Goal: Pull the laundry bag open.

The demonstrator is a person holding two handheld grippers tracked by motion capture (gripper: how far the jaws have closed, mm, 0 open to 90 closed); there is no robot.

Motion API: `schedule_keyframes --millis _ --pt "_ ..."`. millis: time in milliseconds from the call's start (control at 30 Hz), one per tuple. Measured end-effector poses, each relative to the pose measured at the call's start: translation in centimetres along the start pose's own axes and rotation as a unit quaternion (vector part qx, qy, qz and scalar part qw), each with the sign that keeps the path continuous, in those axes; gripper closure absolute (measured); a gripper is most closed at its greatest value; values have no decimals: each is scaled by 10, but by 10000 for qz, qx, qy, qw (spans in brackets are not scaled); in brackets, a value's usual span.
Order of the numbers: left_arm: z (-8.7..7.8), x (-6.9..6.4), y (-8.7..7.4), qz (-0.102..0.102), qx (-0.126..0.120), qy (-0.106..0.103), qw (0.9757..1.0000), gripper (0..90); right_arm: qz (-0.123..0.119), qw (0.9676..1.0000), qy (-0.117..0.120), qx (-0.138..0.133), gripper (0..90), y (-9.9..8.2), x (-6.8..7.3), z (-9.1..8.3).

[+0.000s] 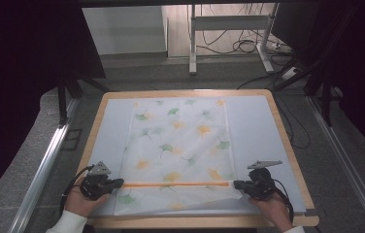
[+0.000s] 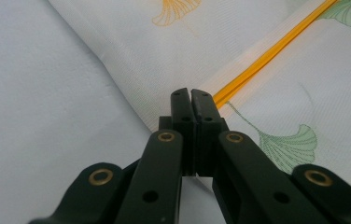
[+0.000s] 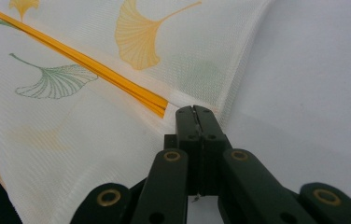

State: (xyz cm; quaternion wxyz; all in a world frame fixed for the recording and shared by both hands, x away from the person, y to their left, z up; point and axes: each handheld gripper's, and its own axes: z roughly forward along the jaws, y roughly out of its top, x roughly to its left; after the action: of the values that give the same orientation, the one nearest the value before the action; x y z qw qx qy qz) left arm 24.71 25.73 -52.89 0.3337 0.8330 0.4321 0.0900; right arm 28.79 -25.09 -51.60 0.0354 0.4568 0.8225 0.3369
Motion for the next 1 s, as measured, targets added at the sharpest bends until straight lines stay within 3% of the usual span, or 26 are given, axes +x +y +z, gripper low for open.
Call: schedule_keyframes --millis 333,500,667,800,1000 --pt "3 0 1 39 -29 -23 10000 885 15 10000 8 4 899 0 -1 0" --pt "3 -2 1 102 -176 7 9998 799 -33 10000 -22 -35 897 0 0 0" --pt "-3 -1 2 -85 -572 -59 9983 637 -50 10000 -35 -49 896 0 1 0" --pt "-8 1 2 -127 -854 4 9963 558 -54 9999 13 -84 891 0 1 -2" --pt "-13 2 3 -242 -1093 107 9937 511 -210 9992 -50 -324 881 3 7 -8"
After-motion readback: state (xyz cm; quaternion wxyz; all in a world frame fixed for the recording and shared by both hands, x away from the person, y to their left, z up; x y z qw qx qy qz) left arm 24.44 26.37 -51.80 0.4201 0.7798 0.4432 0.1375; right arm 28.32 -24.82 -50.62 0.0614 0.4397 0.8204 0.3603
